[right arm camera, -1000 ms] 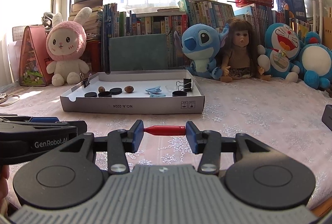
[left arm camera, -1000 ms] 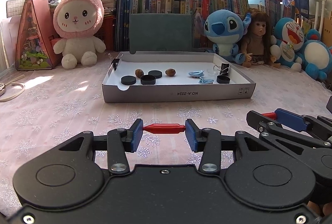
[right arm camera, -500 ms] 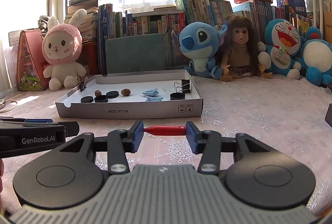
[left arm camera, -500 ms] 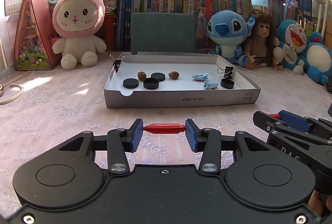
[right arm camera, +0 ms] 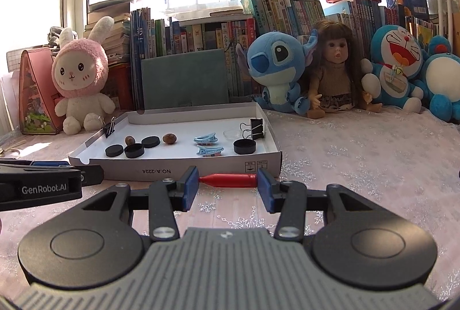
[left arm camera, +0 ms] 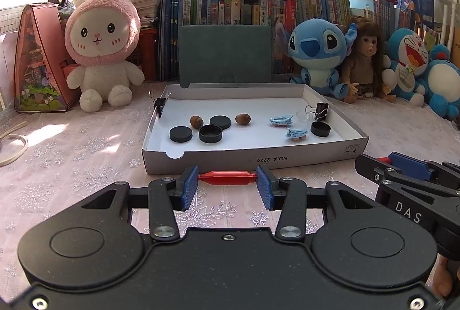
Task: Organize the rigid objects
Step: 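Carry the red crayon with the left tool while the right tool carries its crayon toward the tray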
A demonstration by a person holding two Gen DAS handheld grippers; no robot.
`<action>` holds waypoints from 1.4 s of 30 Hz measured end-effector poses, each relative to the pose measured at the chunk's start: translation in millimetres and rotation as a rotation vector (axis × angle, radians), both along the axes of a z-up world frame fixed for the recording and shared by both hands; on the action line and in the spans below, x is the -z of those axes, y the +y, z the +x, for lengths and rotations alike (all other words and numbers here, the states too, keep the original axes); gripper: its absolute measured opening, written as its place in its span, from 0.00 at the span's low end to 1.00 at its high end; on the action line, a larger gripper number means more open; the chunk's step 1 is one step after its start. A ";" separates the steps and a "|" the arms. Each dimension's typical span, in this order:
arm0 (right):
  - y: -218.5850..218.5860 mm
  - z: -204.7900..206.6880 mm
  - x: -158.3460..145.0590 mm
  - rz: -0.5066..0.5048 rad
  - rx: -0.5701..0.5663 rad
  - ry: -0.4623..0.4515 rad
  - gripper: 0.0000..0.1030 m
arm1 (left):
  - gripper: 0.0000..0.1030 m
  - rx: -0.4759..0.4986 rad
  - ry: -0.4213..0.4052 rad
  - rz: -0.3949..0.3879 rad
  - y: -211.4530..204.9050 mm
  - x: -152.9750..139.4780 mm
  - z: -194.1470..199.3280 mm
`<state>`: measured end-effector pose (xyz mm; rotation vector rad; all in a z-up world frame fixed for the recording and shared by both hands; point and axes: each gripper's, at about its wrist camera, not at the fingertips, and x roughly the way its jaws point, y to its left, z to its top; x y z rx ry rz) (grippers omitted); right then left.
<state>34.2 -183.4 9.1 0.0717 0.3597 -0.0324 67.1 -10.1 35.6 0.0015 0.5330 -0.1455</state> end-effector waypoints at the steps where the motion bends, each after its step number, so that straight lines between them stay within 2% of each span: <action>1: -0.4 1.2 -0.3 0.000 0.000 0.000 0.49 | 0.41 0.003 0.001 -0.001 -0.4 -0.4 1.3; 23: -14.5 40.1 -15.3 0.031 -0.010 0.030 0.49 | 0.41 0.008 0.035 -0.021 -0.6 -8.8 43.4; 42: -19.4 79.8 -34.5 0.023 -0.053 0.075 0.49 | 0.41 0.012 0.102 -0.050 13.4 -18.9 89.0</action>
